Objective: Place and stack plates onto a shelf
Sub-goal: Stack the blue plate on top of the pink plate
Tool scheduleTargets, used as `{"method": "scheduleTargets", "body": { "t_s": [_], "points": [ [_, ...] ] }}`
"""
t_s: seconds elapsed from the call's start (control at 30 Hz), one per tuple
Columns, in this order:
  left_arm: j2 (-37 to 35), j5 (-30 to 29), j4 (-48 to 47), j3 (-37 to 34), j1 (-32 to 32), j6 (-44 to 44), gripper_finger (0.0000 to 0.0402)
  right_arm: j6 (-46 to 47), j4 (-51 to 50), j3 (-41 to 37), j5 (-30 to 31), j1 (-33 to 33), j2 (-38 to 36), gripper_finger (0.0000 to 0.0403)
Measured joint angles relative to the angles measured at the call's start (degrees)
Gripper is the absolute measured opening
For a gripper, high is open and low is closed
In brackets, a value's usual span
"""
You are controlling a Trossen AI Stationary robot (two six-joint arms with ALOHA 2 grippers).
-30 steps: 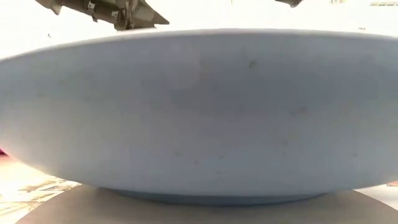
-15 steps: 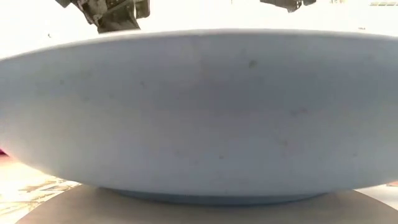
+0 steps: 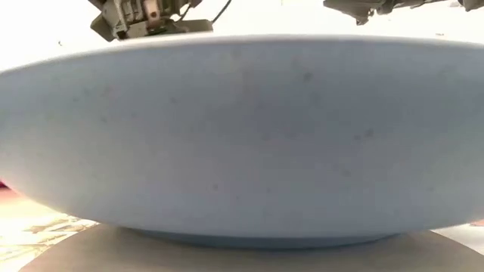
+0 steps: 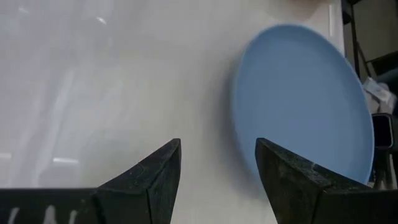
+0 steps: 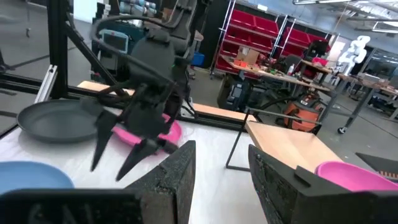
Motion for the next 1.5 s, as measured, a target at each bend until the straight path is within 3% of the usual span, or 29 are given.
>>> {"method": "scheduleTargets", "body": {
  "t_s": [0.43,0.8,0.9,1.13,1.37,1.5],
  "points": [
    [12.43,3.94,-2.10,10.14,-3.14,2.30,0.0211,0.39,-0.04,0.00,0.00,1.65,-0.47,0.0132],
    [15.84,-0.53,-4.25,10.09,-3.38,1.87,0.0208,-0.23,1.30,0.00,0.07,3.42,-0.50,0.0132],
    [16.47,-0.85,-4.65,10.13,-3.49,5.33,0.0175,-0.40,1.29,0.00,0.09,3.43,-0.47,0.0132],
    [17.04,2.61,-3.71,10.11,-2.42,5.47,0.0019,0.04,1.61,0.00,0.09,4.46,-0.46,0.0132],
    [13.33,-0.58,-5.59,14.32,3.12,11.08,0.0010,-2.81,4.13,0.00,-0.03,5.78,-2.12,0.0132],
    [9.64,-3.77,-15.18,21.65,8.14,16.95,0.0010,-5.14,5.09,0.00,-0.04,7.02,-4.43,0.0132]
  ]
}}
